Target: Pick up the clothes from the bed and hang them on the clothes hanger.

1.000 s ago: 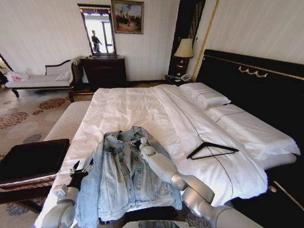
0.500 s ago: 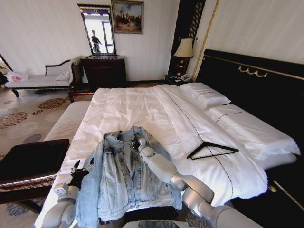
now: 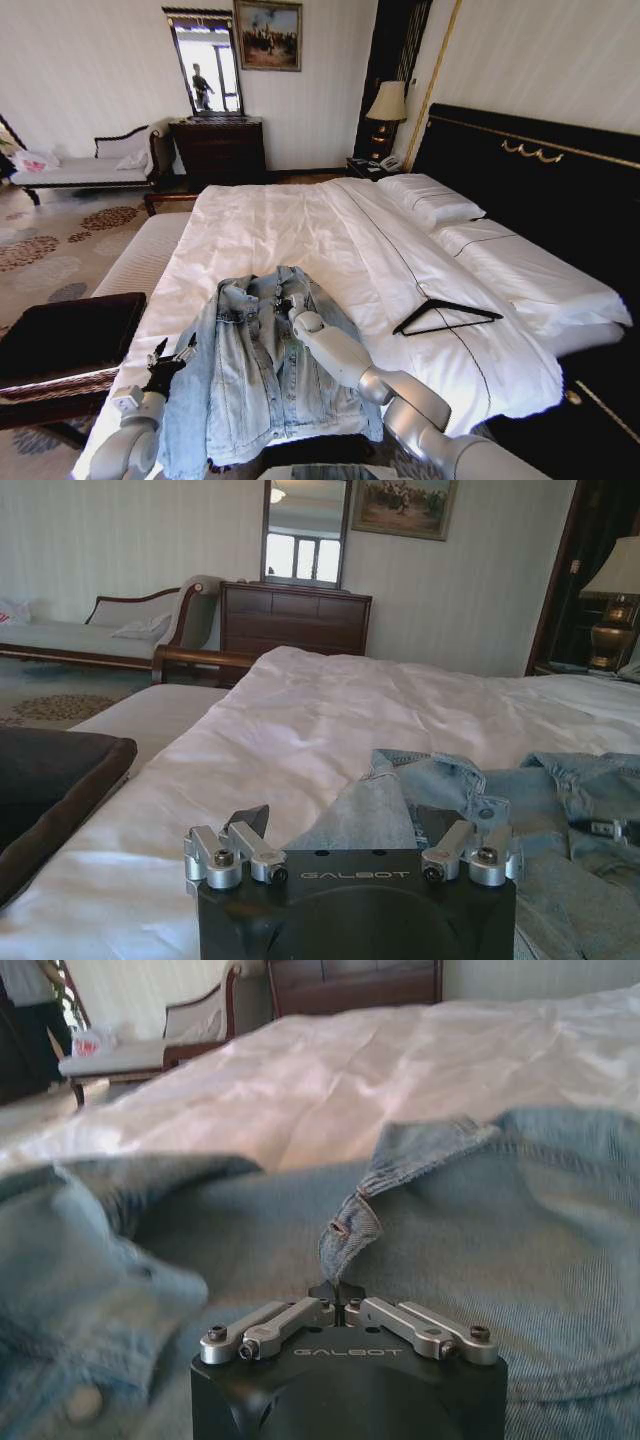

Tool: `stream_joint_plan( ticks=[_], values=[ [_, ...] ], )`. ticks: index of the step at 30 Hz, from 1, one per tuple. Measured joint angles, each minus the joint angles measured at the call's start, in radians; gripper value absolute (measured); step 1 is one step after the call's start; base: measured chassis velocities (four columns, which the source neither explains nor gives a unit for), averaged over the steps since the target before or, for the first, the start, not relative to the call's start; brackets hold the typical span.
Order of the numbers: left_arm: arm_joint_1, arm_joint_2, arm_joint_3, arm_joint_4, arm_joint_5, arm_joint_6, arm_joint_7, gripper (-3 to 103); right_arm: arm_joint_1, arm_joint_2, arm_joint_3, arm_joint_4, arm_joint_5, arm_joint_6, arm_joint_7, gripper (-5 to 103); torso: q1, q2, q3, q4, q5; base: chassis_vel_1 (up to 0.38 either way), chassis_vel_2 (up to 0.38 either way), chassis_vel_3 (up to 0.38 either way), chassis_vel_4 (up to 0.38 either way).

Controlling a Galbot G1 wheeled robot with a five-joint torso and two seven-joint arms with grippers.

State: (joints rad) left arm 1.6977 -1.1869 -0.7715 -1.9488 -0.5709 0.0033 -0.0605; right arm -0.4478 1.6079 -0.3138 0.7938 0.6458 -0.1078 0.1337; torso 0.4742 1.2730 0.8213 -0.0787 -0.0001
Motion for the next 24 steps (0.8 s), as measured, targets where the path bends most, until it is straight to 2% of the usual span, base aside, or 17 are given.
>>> stream_joint_plan(
  ticks=[3, 8, 16, 20, 24],
  values=[
    [0.003, -0.002, 0.000, 0.000, 0.000, -0.001, 0.000, 82, 0.003, 0.000, 0.011, 0.033, 0.016, -0.013, 0.014, 0, 0.000, 0.000, 0.000, 0.0000, 0.0001, 0.000, 0.000, 0.000, 0.000],
    [0.009, -0.004, -0.004, -0.007, 0.000, -0.002, 0.001, 86, 0.026, 0.000, 0.036, 0.078, 0.024, -0.036, 0.038, 0, 0.000, 0.000, 0.000, 0.0000, 0.0000, 0.000, 0.000, 0.000, 0.000],
    [0.025, -0.003, -0.015, -0.013, -0.001, -0.007, 0.006, 85, 0.046, 0.000, 0.079, 0.123, 0.025, -0.053, 0.058, 0, 0.000, 0.000, 0.000, 0.0002, 0.0001, 0.000, 0.000, 0.000, 0.000],
    [0.024, -0.003, -0.009, -0.013, 0.002, -0.008, 0.006, 85, 0.053, -0.003, 0.098, 0.125, 0.000, -0.060, 0.063, 0, 0.000, 0.000, 0.000, 0.0003, 0.0001, 0.000, 0.000, 0.000, 0.000],
    [0.019, -0.001, -0.006, -0.021, 0.004, -0.003, 0.004, 82, 0.040, -0.038, 0.109, 0.126, -0.036, -0.066, 0.069, 0, 0.000, 0.000, 0.000, -0.0001, 0.0001, 0.000, 0.000, 0.000, 0.000]
  ],
)
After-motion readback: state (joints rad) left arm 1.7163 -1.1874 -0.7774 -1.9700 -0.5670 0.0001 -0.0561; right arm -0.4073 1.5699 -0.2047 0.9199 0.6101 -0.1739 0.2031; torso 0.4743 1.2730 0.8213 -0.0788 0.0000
